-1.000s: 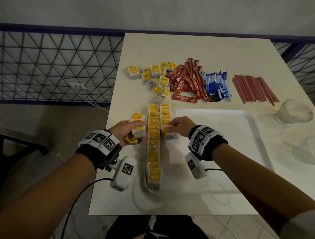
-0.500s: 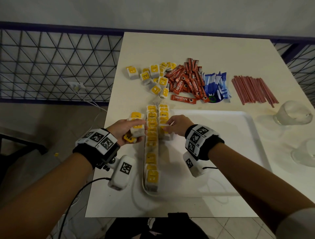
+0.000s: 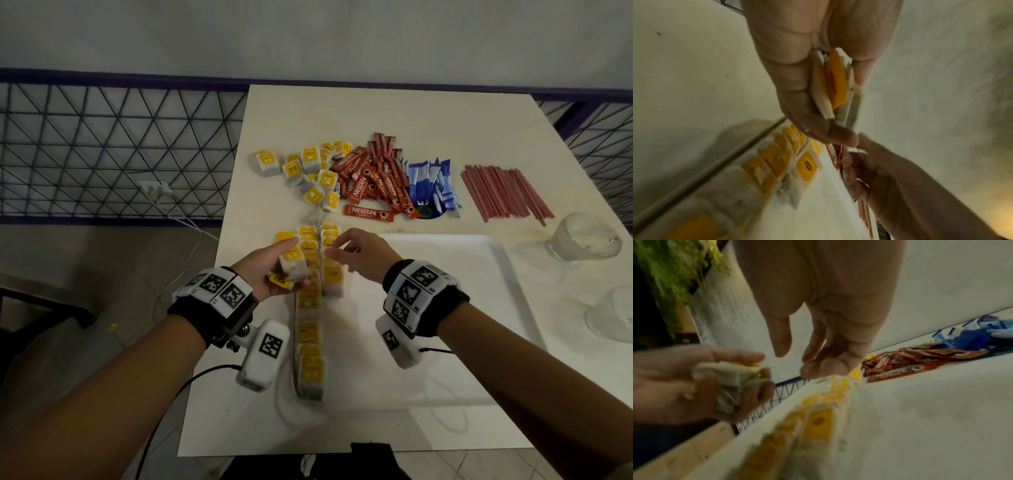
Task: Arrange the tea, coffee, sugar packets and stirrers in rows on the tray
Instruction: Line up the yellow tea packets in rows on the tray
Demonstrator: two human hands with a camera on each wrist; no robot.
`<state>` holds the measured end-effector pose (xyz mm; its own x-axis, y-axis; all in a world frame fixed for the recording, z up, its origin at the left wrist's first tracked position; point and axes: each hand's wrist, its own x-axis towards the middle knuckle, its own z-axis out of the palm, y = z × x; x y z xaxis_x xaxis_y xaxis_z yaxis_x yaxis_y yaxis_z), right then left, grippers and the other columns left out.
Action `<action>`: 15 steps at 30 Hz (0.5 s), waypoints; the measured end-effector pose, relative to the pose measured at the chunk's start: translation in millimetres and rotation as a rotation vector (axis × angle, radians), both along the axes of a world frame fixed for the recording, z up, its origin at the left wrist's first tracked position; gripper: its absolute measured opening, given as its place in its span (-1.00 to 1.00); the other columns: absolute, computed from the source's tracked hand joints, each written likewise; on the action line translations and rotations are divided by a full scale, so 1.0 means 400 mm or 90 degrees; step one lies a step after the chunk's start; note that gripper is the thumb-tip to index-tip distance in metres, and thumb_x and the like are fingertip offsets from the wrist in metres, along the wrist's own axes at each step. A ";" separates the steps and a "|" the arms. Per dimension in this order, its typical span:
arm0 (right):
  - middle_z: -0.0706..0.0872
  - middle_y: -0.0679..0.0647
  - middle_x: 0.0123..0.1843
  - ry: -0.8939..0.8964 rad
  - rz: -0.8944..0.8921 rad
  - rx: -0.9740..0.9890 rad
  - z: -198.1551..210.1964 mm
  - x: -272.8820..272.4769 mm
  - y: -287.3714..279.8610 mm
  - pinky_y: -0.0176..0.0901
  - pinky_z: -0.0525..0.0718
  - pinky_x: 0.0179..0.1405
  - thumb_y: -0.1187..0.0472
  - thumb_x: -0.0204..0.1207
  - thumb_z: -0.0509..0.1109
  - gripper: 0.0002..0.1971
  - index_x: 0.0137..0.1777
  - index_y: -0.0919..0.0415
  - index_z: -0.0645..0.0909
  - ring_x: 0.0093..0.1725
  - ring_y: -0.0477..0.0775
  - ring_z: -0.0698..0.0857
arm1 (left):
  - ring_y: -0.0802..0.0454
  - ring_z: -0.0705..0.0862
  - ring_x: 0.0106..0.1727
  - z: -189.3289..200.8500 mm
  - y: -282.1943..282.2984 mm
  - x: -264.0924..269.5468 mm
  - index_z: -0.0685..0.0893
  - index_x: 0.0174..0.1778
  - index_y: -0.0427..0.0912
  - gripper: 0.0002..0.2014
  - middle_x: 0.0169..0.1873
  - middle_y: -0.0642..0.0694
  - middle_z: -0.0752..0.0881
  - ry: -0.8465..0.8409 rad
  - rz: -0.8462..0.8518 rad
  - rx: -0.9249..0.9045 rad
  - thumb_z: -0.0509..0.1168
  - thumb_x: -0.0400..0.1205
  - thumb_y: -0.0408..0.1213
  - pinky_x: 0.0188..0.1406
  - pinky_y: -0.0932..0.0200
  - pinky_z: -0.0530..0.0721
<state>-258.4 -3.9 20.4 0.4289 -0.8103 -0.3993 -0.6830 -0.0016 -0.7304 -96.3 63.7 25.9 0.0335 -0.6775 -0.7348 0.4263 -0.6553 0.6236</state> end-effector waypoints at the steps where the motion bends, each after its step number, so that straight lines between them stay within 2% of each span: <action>1: 0.63 -0.02 -0.28 -0.036 0.010 0.030 0.013 0.005 0.004 -0.25 0.52 -0.34 0.00 0.53 0.36 -0.80 -0.03 0.13 0.53 -0.29 -0.01 0.58 | -0.05 0.69 -0.41 0.001 -0.003 -0.008 0.64 -0.09 -0.26 -0.71 -0.30 -0.21 0.72 -0.002 -0.010 0.001 0.23 0.64 -0.07 -0.55 0.18 0.72; 3: 0.65 -0.01 -0.30 -0.054 0.036 0.068 0.039 0.019 0.009 -0.30 0.56 -0.42 0.00 0.52 0.37 -0.79 -0.06 0.15 0.56 -0.34 -0.04 0.59 | -0.06 0.68 -0.38 0.007 -0.012 -0.023 0.65 -0.04 -0.24 -0.66 -0.25 -0.23 0.72 0.006 -0.021 0.001 0.22 0.63 0.01 -0.55 0.20 0.72; 4: 0.67 0.02 -0.27 -0.039 0.047 0.075 0.047 0.027 0.011 -0.29 0.59 -0.41 -0.02 0.49 0.39 -0.77 -0.06 0.14 0.57 -0.32 -0.02 0.61 | -0.04 0.69 -0.42 0.013 -0.015 -0.031 0.65 -0.06 -0.23 -0.62 -0.31 -0.22 0.73 0.017 -0.028 0.001 0.20 0.63 0.06 -0.56 0.21 0.71; 7: 0.67 0.06 -0.26 -0.006 0.044 0.074 0.063 0.033 0.011 -0.22 0.66 -0.34 -0.04 0.37 0.51 -0.72 -0.18 0.12 0.54 -0.29 0.01 0.64 | 0.05 0.68 -0.56 0.036 -0.026 -0.056 0.67 -0.10 -0.19 -0.49 -0.50 -0.14 0.72 0.055 -0.072 -0.019 0.10 0.60 0.21 -0.57 0.27 0.68; 10: 0.65 0.11 -0.27 0.000 0.037 0.040 0.068 0.022 0.011 -0.11 0.70 -0.21 0.05 0.36 0.54 -0.71 -0.23 0.23 0.54 -0.33 0.02 0.62 | 0.05 0.67 -0.54 0.043 -0.036 -0.076 0.69 -0.18 -0.15 -0.41 -0.44 -0.13 0.72 0.054 -0.093 -0.044 0.01 0.58 0.30 -0.49 0.25 0.67; 13: 0.64 0.10 -0.32 -0.052 0.012 0.022 0.074 0.007 0.008 -0.25 0.64 -0.35 0.12 0.40 0.52 -0.74 -0.15 0.29 0.57 -0.41 -0.06 0.59 | 0.01 0.67 -0.49 0.040 -0.045 -0.086 0.70 -0.21 -0.14 -0.37 -0.39 -0.16 0.71 0.023 -0.080 -0.047 0.01 0.55 0.36 -0.50 0.24 0.68; 15: 0.60 0.03 -0.40 -0.088 -0.011 0.028 0.076 -0.004 0.005 -0.34 0.57 -0.45 0.15 0.43 0.50 -0.79 -0.21 0.25 0.55 -0.48 -0.16 0.55 | 0.00 0.68 -0.46 0.035 -0.051 -0.090 0.72 -0.19 -0.15 -0.39 -0.38 -0.17 0.73 0.019 -0.063 -0.048 0.04 0.55 0.35 -0.53 0.23 0.66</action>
